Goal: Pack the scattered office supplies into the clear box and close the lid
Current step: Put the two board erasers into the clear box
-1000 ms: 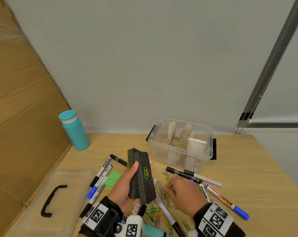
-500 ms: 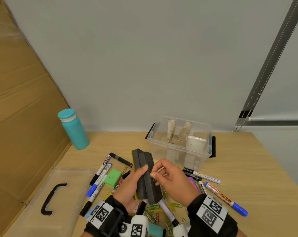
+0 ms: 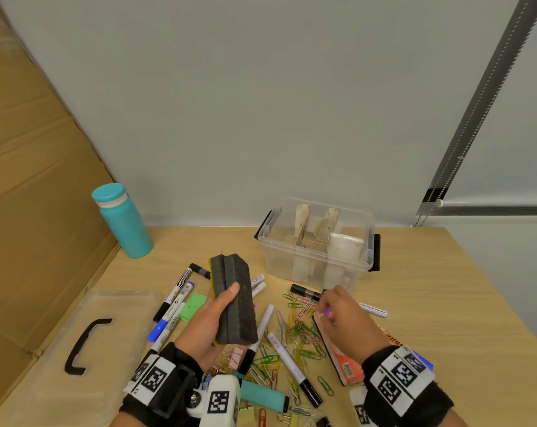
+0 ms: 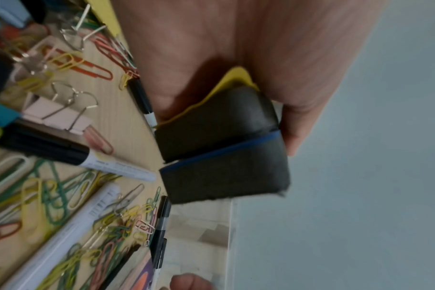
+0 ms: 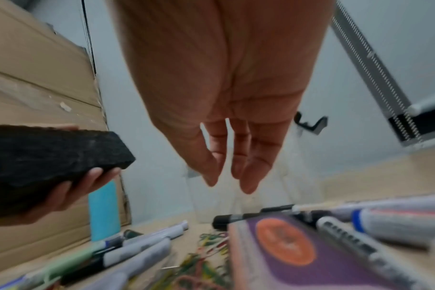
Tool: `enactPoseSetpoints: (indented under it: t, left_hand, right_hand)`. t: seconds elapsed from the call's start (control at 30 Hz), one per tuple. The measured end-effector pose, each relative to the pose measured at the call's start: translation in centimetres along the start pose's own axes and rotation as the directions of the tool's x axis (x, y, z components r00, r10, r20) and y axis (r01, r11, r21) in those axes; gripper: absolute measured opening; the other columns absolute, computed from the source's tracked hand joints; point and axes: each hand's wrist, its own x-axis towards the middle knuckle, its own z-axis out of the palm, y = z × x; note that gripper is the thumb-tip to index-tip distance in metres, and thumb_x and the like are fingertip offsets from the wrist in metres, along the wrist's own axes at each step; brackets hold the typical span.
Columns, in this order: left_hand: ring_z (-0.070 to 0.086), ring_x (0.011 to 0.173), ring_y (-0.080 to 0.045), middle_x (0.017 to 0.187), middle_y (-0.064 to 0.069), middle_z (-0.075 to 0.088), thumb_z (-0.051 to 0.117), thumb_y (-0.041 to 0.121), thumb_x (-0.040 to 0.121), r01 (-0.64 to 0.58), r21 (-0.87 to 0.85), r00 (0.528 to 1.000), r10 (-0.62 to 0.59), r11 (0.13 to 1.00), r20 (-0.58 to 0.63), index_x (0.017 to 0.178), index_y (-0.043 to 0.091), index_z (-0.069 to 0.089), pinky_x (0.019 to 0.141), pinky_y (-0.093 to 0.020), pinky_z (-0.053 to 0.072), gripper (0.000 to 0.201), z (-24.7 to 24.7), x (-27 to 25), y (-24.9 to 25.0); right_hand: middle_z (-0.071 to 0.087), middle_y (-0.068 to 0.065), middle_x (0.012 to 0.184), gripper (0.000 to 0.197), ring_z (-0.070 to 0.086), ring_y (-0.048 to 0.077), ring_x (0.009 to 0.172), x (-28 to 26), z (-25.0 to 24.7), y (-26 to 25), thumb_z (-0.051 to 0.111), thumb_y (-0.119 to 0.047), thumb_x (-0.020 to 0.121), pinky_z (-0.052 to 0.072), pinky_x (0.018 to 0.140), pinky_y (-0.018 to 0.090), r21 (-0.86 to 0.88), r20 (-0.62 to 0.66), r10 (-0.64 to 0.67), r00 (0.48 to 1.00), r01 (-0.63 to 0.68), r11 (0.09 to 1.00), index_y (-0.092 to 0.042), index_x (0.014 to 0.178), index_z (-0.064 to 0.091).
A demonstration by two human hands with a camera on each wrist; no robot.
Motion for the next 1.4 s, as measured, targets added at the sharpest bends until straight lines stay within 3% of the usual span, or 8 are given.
enactPoseSetpoints:
  t: [0.27,0.53,0.63,0.77,0.93,1.0,1.23,1.4]
  left_hand:
    - [0.063,0.106,-0.030,0.123,-0.015,0.062,0.064,0.036,0.072,0.004,0.021,1.000,-0.003,1.000,-0.030,0.139,0.022,0.043,0.087,-0.044,0.051,0.071,0.4,0.0,-0.5]
    - [0.063,0.107,-0.033,0.117,-0.017,0.066,0.069,0.038,0.068,0.033,0.012,0.997,-0.032,0.999,-0.073,0.134,0.021,0.049,0.099,-0.058,0.045,0.071,-0.9,0.1,-0.7]
    - [0.064,0.109,-0.033,0.118,-0.015,0.067,0.067,0.038,0.071,0.025,0.006,0.997,-0.025,1.000,-0.068,0.135,0.023,0.047,0.098,-0.059,0.044,0.069,-1.1,0.1,-0.4]
    - [0.066,0.105,-0.033,0.111,-0.014,0.071,0.061,0.041,0.076,0.006,0.024,0.999,-0.005,1.000,-0.034,0.132,0.021,0.050,0.093,-0.056,0.049,0.060,-0.3,0.3,0.0]
    - [0.070,0.098,-0.030,0.113,-0.011,0.070,0.063,0.041,0.075,-0.020,0.011,0.999,0.020,1.000,-0.048,0.133,0.023,0.048,0.082,-0.046,0.055,0.063,0.4,1.0,1.0]
    - [0.070,0.098,-0.030,0.115,-0.011,0.069,0.063,0.041,0.074,-0.022,0.007,0.998,0.023,1.000,-0.051,0.135,0.022,0.047,0.080,-0.044,0.055,0.066,0.4,1.2,1.2]
    - [0.072,0.091,-0.026,0.117,-0.011,0.067,0.056,0.037,0.086,-0.050,0.001,0.997,0.050,0.999,-0.059,0.139,0.024,0.042,0.072,-0.039,0.058,0.056,0.0,1.1,2.2]
    - [0.069,0.100,-0.030,0.119,-0.010,0.067,0.061,0.041,0.074,-0.042,-0.003,0.997,0.041,0.999,-0.060,0.137,0.021,0.046,0.077,-0.043,0.056,0.068,-1.1,1.0,2.3]
  right_hand:
    - [0.030,0.013,0.144,0.077,0.048,0.030,0.123,-1.0,2.0,1.6,0.059,-0.046,0.084,0.047,0.096,0.038,-0.399,0.221,0.316,0.923,-0.210,0.893,-0.017,0.143,0.021]
    - [0.058,-0.004,0.107,0.028,0.059,0.011,0.084,-1.1,-2.1,0.6,0.048,-0.039,0.093,0.048,0.068,0.025,0.258,0.294,0.258,0.921,-0.336,0.906,-0.032,0.119,0.042]
    - [0.060,0.003,0.108,0.023,0.060,0.021,0.093,-1.3,-4.4,-0.1,0.040,-0.028,0.097,0.054,0.079,0.037,0.565,0.303,0.252,0.919,-0.386,0.729,-0.031,0.117,0.051]
    - [0.066,0.021,0.106,0.029,0.060,0.034,0.096,-2.0,-6.1,-0.6,0.044,-0.028,0.095,0.049,0.076,0.042,0.913,0.312,0.276,0.909,-0.367,0.178,-0.017,0.115,0.061]
    - [0.066,0.022,0.113,0.036,0.064,0.036,0.100,-1.5,-7.1,-1.1,0.057,-0.028,0.086,0.054,0.076,0.043,0.950,0.295,0.227,0.928,-0.310,0.037,-0.013,0.119,0.058]
    - [0.059,0.019,0.118,0.046,0.061,0.033,0.101,-0.7,-7.9,-1.4,0.063,-0.012,0.081,0.056,0.073,0.038,0.952,0.266,0.172,0.949,-0.286,0.109,-0.016,0.125,0.052]
    - [0.049,-0.003,0.107,0.040,0.063,0.022,0.091,4.3,-11.8,-4.9,0.061,-0.010,0.085,0.055,0.061,0.028,0.413,-0.089,0.121,0.989,-0.074,0.908,-0.024,0.108,0.032]
    - [0.061,0.006,0.097,0.020,0.056,0.017,0.078,7.5,-12.3,-6.0,0.057,-0.015,0.088,0.043,0.059,0.022,0.008,-0.401,0.000,0.916,0.003,1.000,-0.018,0.105,0.048]
